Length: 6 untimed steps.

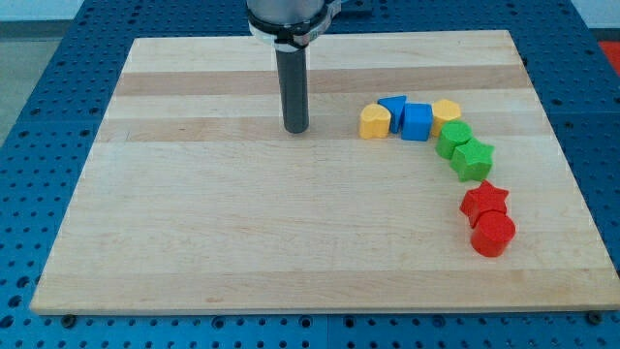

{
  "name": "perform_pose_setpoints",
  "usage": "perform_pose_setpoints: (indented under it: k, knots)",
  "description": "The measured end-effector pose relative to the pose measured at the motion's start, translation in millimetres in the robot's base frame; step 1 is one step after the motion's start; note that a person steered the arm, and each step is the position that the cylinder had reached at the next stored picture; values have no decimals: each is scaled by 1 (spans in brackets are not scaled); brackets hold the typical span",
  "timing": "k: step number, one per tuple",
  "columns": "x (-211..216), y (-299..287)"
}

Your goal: Put yellow heart bottom of the blue triangle

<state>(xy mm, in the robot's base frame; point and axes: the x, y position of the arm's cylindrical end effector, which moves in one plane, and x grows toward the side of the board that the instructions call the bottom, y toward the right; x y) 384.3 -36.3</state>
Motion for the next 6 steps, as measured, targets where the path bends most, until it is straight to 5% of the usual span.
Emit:
perform_pose_setpoints:
  k: [6]
  knots:
    - [-1, 115]
